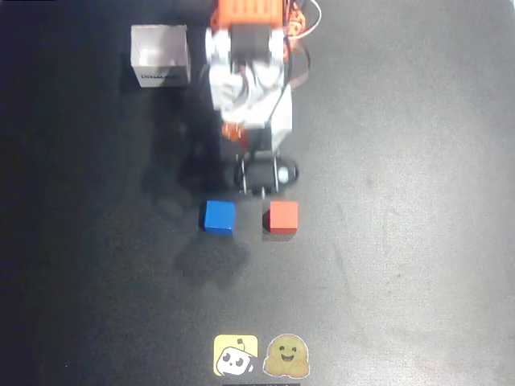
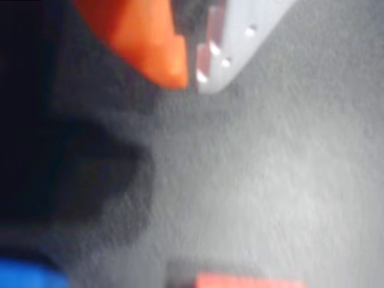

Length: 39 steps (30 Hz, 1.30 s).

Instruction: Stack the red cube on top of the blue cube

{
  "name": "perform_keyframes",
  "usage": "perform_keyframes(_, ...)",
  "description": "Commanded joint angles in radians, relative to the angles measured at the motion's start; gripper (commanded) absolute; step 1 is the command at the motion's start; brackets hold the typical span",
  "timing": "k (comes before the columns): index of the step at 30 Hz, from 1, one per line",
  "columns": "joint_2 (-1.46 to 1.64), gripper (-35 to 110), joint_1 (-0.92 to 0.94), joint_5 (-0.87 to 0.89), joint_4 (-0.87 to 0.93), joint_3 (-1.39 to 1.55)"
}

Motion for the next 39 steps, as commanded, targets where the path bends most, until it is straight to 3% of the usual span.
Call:
perform_keyframes(1, -0.124, 0, -0.021, 0.032, -0.012, -0.126)
perform_keyframes(21, -0.413, 0, -0.08, 0.193, -0.061, -0.351)
perform_keyframes(30, -0.414, 16, -0.114, 0.218, -0.08, -0.359)
perform_keyframes(39, -0.433, 22, -0.149, 0.23, -0.16, -0.345)
